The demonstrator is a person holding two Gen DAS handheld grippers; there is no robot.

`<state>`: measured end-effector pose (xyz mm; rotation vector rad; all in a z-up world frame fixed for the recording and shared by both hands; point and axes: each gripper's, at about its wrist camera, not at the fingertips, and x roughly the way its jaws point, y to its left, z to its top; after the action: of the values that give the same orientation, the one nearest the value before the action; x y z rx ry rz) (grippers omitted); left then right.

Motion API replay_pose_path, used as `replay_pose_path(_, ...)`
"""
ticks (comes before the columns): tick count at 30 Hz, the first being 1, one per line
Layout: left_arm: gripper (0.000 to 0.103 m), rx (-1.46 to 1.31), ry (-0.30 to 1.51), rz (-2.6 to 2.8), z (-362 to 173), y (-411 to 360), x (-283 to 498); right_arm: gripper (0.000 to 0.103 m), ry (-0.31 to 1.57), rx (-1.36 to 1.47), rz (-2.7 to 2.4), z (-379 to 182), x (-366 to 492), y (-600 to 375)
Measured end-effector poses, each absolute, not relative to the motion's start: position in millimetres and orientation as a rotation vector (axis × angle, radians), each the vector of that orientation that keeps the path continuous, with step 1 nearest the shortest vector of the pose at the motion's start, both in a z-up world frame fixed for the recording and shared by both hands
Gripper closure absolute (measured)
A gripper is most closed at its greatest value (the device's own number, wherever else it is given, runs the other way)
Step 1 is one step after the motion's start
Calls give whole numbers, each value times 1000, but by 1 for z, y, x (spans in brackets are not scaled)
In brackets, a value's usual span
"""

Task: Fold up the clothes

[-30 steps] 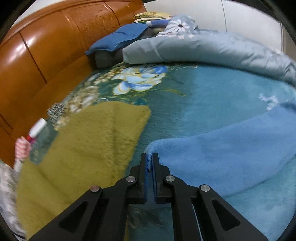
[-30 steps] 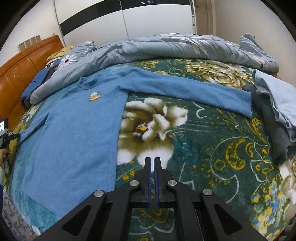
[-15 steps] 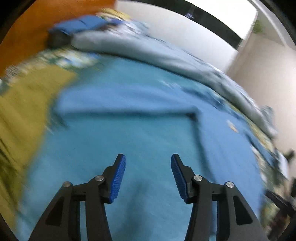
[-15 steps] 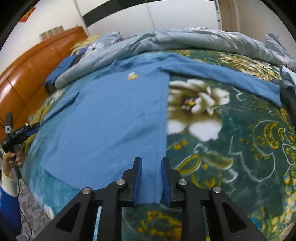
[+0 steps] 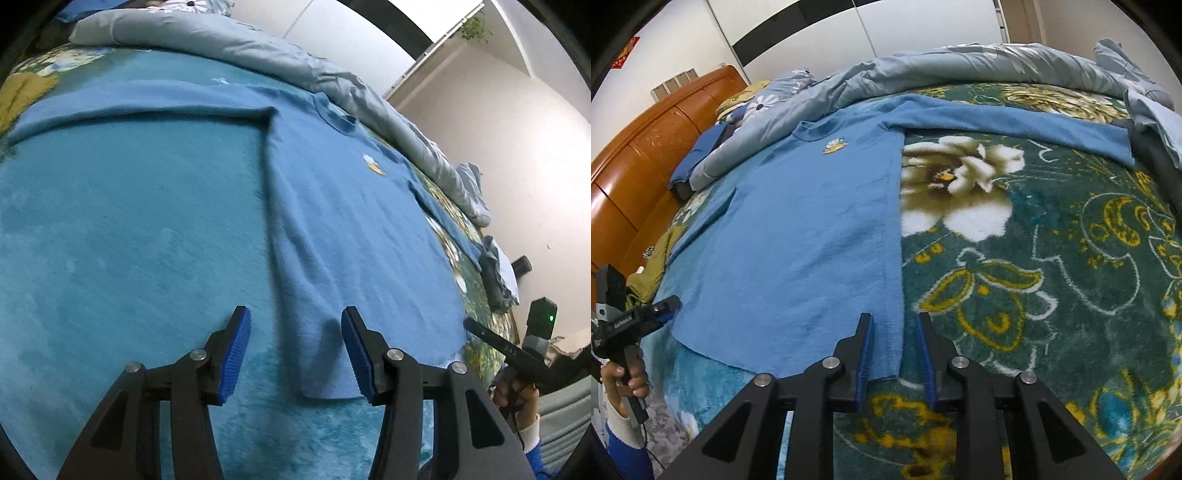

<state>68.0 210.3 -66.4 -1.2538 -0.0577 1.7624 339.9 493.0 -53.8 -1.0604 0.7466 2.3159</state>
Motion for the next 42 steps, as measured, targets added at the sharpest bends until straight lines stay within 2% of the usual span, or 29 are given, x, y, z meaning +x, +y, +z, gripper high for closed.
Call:
replay_pose_path(11, 53, -1252, -79, 1715, -69, 216, 85, 77, 884, -1032, 2333, -59, 343, 494)
replay_pose_path(14, 74, -1261, -101, 1724, -72, 214, 86, 80, 926, -1018, 2335, -60, 345, 492)
replay_pose_path(15, 84, -1268, -116, 1725, -74, 212, 85, 81, 934, -1011, 2333, -60, 345, 492)
replay_pose_path(16, 92, -1274, -139, 1719, -75, 211, 84, 88, 951, -1006, 2325, -61, 346, 493)
replay_pose_path(17, 95, -1278, -165, 1711, -77, 209, 82, 98, 974, -999, 2317, -61, 348, 495)
replay_pose_path(19, 97, -1282, -194, 1723, -78, 206, 82, 99, 1011, -974, 2314, -58, 352, 497)
replay_pose_path(30, 100, -1163, -143, 1832, -39, 173, 121, 100, 957, -914, 2399, -25, 381, 472)
replay_pose_path(42, 100, -1262, -147, 1864, -71, 139, 124, 100, 1036, -983, 2329, -58, 397, 469)
